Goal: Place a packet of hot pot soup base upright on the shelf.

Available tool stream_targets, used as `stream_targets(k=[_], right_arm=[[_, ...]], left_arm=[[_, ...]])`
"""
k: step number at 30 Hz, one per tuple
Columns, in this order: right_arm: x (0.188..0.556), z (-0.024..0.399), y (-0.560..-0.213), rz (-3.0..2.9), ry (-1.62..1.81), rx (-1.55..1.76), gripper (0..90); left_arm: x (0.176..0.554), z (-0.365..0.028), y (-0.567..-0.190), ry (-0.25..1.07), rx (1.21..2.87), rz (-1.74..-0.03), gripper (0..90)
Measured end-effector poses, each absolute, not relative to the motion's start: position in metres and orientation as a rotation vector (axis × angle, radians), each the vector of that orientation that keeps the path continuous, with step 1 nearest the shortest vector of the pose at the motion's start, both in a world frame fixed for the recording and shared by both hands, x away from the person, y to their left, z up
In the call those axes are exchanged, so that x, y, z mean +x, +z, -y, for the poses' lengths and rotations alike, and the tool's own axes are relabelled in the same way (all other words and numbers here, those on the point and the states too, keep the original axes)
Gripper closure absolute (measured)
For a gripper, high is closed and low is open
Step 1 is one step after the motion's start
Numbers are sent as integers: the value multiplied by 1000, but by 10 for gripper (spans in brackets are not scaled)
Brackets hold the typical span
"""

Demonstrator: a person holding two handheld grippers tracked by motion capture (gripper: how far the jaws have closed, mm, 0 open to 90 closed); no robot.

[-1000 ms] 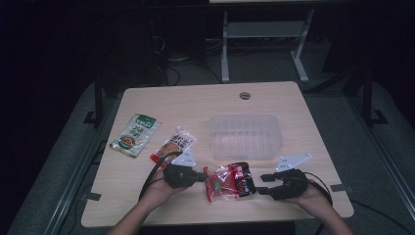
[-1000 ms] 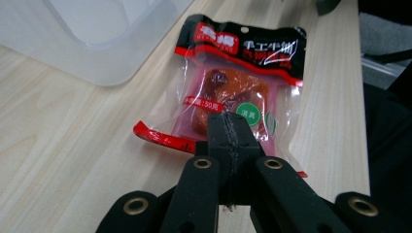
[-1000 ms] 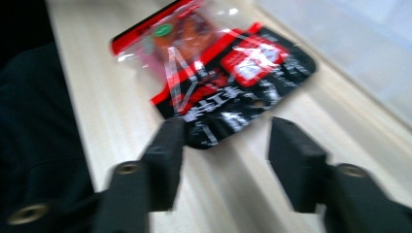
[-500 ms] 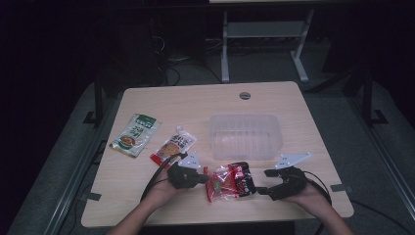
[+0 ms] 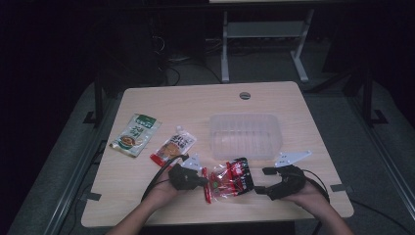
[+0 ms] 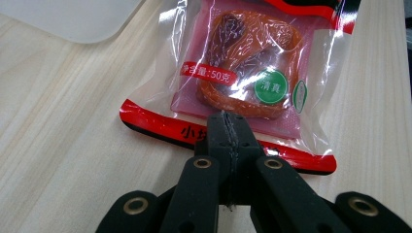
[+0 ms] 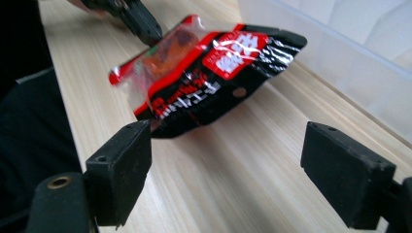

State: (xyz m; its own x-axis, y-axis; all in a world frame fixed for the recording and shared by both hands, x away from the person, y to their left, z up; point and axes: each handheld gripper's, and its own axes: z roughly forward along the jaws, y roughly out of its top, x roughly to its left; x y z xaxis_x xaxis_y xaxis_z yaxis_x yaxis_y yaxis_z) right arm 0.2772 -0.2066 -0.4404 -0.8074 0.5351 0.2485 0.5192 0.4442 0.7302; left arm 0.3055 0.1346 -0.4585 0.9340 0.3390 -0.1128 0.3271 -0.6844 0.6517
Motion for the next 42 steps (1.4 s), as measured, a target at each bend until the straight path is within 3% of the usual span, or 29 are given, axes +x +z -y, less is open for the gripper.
stream_targets(k=[15,33,38,42], right_arm=[[290,192,-431,-2618,1469,971,181],[309,172,-447,-2704,1389,1053,236],[313,165,-450,-2736,1375,1056,298],[318,158,-451,-2794,1384,1038,425]], left_arm=[[304,-133,-461,30,2387,-468,898],[306,-134,-461,10,2383,-472,898],[306,-135,-461,2,2380,-475,898],[306,-135,-461,1,2381,-472,898]])
